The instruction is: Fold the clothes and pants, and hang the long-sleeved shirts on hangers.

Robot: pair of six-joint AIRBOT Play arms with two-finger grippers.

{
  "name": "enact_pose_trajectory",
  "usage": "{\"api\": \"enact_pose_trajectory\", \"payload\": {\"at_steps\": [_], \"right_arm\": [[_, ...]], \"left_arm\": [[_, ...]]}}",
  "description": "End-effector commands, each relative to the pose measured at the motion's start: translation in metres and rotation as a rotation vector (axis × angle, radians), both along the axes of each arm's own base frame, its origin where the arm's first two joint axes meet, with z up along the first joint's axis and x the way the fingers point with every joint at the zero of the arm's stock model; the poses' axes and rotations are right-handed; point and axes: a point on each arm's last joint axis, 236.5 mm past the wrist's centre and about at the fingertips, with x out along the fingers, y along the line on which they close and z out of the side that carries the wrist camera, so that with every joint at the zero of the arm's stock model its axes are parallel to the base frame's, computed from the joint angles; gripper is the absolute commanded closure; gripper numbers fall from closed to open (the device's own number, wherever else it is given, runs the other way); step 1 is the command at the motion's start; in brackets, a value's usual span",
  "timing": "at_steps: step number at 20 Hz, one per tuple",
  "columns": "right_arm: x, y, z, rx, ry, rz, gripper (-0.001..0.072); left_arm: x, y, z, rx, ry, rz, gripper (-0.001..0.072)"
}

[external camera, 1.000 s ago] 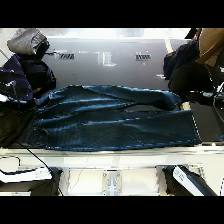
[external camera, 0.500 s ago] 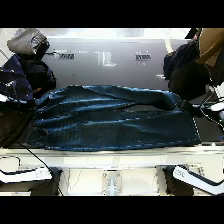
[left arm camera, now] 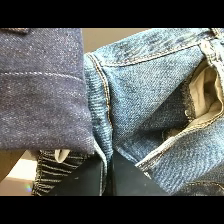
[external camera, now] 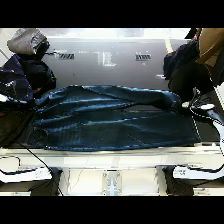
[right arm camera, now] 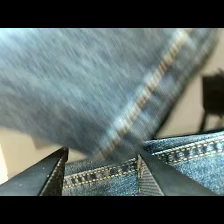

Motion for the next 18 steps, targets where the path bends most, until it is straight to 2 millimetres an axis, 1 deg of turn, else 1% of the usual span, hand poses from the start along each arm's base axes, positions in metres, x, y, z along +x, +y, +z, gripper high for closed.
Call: {"api": "enact_pose_trajectory", "payload": {"at_steps": [1,3,4,6,7,8,9,10,11,12,13,14,15,16,17,18], "right_arm": [[0.032,0.001,0.015,0.019,-0.140,-0.023,0.0220],[0.046,-0.001,0.026,-0.022,-0.177,-0.005,0.0231],[0.053,0.002,0.030,-0.025,-0.188,0.011,0.0262],[0.059,0.016,0.038,0.000,-0.202,0.060,0.0267],[0.062,0.019,0.043,0.009,-0.210,0.074,0.0303],[0.063,0.022,0.047,0.011,-0.215,0.094,0.0530],[0.064,0.022,0.052,0.004,-0.222,0.112,0.0674],[0.066,0.024,0.058,0.010,-0.233,0.125,0.0676],[0.068,0.031,0.068,0.029,-0.246,0.155,0.0676],[0.069,0.039,0.084,0.049,-0.270,0.196,0.0676],[0.069,0.047,0.106,0.063,-0.303,0.237,0.0677],[0.069,0.054,0.135,0.059,-0.351,0.274,0.0677],[0.068,0.055,0.165,0.050,-0.391,0.277,0.0677],[0.064,0.052,0.199,0.031,-0.427,0.258,0.0677],[0.055,0.049,0.230,0.000,-0.451,0.253,0.0677],[0.041,0.045,0.259,-0.049,-0.462,0.253,0.0677]], "left_arm": [[0.000,0.000,0.000,0.000,-0.001,0.001,0.0682],[0.000,0.000,0.000,0.000,-0.001,0.001,0.0682],[0.000,0.000,0.000,0.000,-0.001,0.001,0.0682],[0.000,0.000,0.000,-0.001,0.000,0.001,0.0682],[0.000,0.000,0.000,-0.001,-0.001,0.001,0.0682],[0.000,0.000,0.000,0.000,-0.001,0.001,0.0682],[0.000,0.000,0.000,0.000,0.000,0.001,0.0683],[0.000,0.000,0.000,-0.001,0.000,0.001,0.0682],[0.000,0.000,0.000,-0.001,0.000,0.001,0.0682],[-0.001,-0.001,0.000,-0.003,0.003,-0.001,0.0682],[-0.002,-0.002,0.000,-0.007,0.009,-0.004,0.0683],[-0.003,-0.003,0.001,-0.010,0.012,-0.007,0.0682],[-0.004,-0.003,0.003,-0.009,0.010,-0.007,0.0682],[-0.004,-0.003,0.005,-0.007,0.006,-0.007,0.0682],[-0.003,-0.003,0.007,-0.004,0.000,-0.007,0.0682],[-0.003,-0.003,0.010,0.000,-0.006,-0.008,0.0683]]}}
